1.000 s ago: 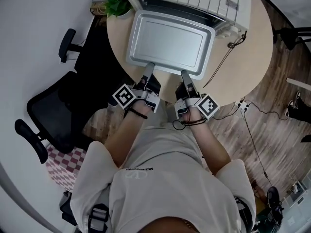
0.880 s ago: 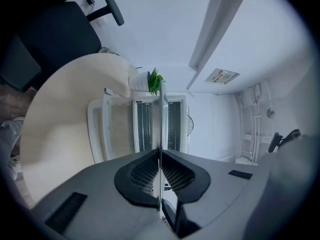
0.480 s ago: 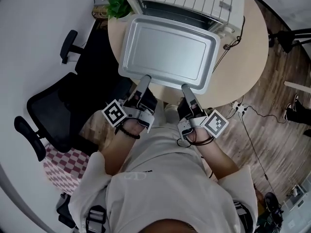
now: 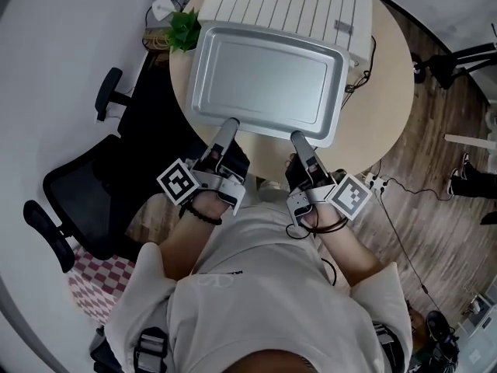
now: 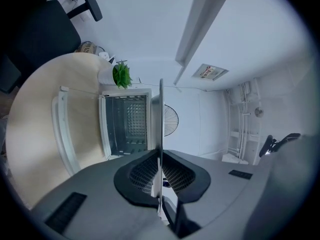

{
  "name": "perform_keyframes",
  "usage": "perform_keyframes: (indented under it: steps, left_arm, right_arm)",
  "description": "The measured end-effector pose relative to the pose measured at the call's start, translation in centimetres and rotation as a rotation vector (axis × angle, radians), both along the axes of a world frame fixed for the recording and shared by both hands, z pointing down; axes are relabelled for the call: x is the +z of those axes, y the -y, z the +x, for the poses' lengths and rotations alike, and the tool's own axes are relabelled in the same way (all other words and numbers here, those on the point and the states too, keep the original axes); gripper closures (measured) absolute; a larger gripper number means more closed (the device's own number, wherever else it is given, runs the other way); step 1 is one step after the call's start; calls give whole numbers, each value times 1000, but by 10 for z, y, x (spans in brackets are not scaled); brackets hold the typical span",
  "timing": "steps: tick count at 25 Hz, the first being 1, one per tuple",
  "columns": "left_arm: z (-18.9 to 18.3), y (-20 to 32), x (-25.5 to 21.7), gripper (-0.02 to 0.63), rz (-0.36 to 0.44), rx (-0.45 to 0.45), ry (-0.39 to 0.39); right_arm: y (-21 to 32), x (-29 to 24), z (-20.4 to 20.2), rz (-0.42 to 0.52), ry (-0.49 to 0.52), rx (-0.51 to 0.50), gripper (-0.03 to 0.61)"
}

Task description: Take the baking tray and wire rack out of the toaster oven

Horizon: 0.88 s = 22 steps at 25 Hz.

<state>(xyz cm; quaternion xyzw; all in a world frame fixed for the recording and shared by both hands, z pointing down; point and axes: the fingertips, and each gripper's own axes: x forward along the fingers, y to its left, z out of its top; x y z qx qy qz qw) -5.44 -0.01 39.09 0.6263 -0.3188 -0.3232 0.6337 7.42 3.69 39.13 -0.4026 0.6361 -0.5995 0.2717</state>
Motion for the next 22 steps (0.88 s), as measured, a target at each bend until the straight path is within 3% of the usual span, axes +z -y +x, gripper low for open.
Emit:
perform_keyframes:
  steps: [9,15,22]
  left_arm:
    - [18,57,-15,584,1,13,-25]
    - [31,93,-31,604,65,36,16]
    - [46,127,-19,604,71,46,20]
  right_arm:
    - [58,-20,20,36,-34,76,538]
    - [88,-23,31,16,-13,132,538]
    - [122,-11,47,-11,-24,162,545]
